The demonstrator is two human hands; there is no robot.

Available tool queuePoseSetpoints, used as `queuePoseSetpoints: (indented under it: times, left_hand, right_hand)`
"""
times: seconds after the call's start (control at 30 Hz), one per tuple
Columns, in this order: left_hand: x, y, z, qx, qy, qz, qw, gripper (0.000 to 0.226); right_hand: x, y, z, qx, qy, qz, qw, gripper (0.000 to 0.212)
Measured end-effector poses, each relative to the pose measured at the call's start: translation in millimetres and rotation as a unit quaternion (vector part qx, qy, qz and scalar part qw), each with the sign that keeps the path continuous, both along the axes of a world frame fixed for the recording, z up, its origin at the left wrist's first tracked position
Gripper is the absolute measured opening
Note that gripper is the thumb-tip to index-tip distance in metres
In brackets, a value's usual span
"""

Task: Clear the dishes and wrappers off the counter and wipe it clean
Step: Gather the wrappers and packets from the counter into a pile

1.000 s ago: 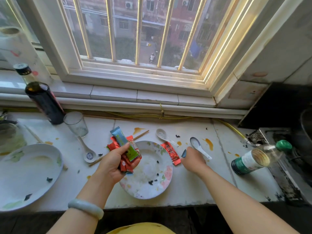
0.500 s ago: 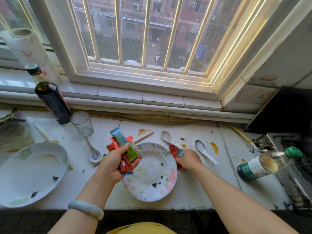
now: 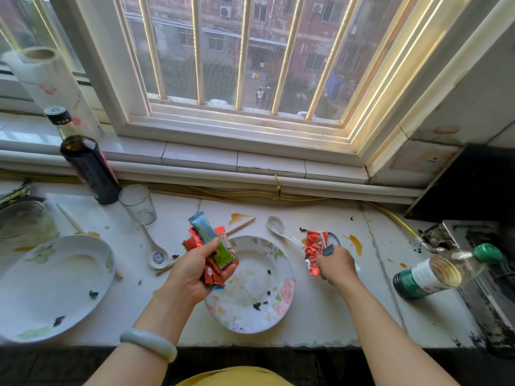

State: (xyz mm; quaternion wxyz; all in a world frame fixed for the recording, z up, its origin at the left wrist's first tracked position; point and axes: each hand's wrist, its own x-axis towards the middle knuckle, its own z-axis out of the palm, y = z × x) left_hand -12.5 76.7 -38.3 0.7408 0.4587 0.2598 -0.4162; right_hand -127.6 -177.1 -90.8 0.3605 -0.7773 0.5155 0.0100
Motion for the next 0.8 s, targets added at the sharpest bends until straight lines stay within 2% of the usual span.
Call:
queuePoseSetpoints:
  times: [0.13, 0.3, 0.57, 0.73, 0.8]
  left_hand:
    - [-2.4, -4.6, -0.3, -0.003, 0.005, -0.009, 1.0, 0.011]
    - [-3.6, -2.4, -0.6, -0.005, 0.004, -0.007, 1.0, 0.011]
    - [-1.6, 9.8, -5.2, -0.016, 0.011, 0.014, 1.0, 0.016]
    - [-0.4, 23.0, -6.0, -0.024, 0.009, 0.02, 0.999, 0.014]
    - [-1.0, 28.6, -4.2, -0.032, 0.011, 0.018, 0.999, 0.014]
  right_hand:
    - [-1.9, -3.4, 10.7, -0.033, -0.038, -0.049, 0.998, 0.007]
    - [10.6, 4.9, 37.5, -0.05, -0.125, -0.055, 0.989, 0.013]
    - [47.1, 61.0, 85.8, 0.099, -0.254, 0.021, 0.962, 0.03]
    - [66.8, 101.4, 93.3, 0.203, -0.263, 0.105, 0.937, 0.032]
    - [71.6, 113.5, 92.9, 0.234, -0.246, 0.146, 0.929, 0.025]
